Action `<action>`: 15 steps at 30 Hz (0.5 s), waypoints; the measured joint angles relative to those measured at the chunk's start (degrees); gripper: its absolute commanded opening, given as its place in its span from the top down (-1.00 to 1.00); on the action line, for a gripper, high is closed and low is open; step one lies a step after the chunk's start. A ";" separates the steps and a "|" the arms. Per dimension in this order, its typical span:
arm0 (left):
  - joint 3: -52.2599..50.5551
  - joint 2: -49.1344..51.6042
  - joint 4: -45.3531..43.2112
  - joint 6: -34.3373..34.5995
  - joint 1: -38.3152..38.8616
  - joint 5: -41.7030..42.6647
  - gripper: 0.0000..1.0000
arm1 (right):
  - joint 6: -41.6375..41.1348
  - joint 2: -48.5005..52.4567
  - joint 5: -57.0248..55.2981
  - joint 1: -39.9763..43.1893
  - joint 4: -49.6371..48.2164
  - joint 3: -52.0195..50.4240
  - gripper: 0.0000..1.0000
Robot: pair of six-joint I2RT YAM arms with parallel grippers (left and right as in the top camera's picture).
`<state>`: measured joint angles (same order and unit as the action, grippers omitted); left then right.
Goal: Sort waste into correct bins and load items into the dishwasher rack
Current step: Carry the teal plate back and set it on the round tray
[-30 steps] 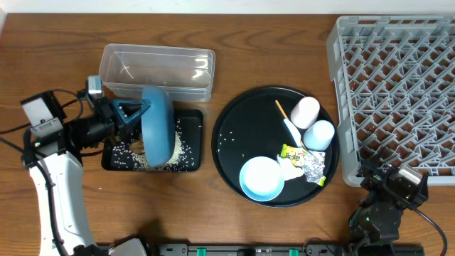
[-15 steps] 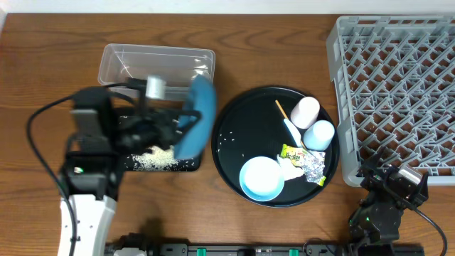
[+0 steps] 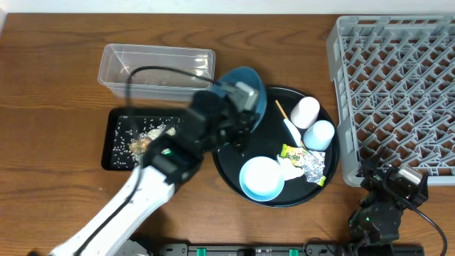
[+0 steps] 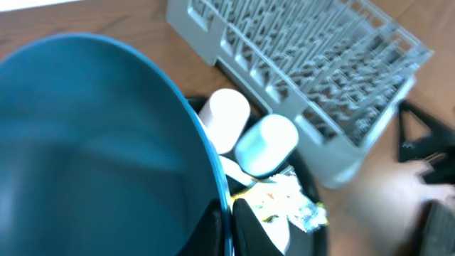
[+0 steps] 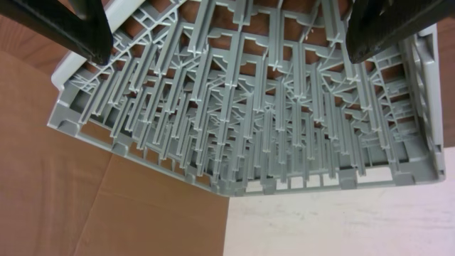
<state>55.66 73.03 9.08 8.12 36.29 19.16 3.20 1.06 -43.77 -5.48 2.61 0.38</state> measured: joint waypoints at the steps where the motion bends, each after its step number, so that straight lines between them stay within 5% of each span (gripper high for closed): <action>1: 0.00 1.79 -1.22 -0.44 0.70 -1.22 0.88 | 0.00 0.00 0.00 0.00 -0.02 0.00 -0.98; 15: 0.00 17.03 -8.96 -1.14 3.89 -5.16 0.88 | 0.00 0.00 0.00 0.00 0.00 0.00 -0.99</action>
<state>55.66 90.06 0.12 6.98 40.18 14.00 3.20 1.06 -43.77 -5.48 2.61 0.38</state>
